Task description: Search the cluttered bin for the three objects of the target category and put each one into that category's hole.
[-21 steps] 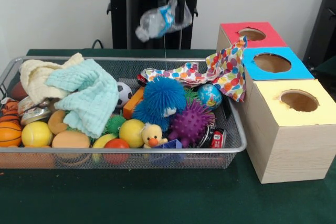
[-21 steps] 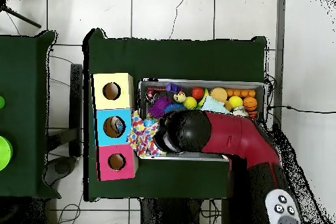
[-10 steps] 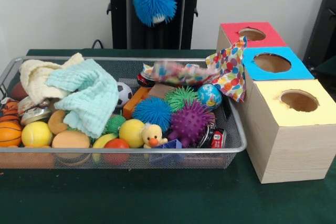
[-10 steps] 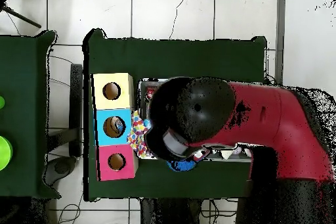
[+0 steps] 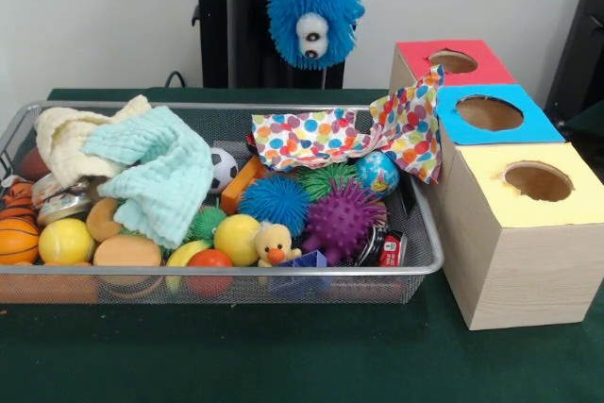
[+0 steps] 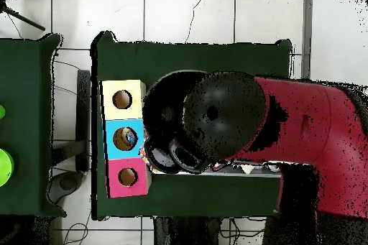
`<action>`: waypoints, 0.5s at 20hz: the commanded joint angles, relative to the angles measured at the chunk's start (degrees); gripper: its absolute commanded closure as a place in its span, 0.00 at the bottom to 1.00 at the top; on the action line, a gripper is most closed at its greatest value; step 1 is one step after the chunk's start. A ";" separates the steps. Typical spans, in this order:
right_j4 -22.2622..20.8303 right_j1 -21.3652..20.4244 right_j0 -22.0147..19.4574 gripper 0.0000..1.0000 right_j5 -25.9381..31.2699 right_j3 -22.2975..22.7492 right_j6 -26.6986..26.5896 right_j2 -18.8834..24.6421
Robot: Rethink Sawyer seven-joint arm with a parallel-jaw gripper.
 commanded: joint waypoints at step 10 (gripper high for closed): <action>2.28 5.09 -8.09 1.00 -47.59 31.39 -15.03 5.50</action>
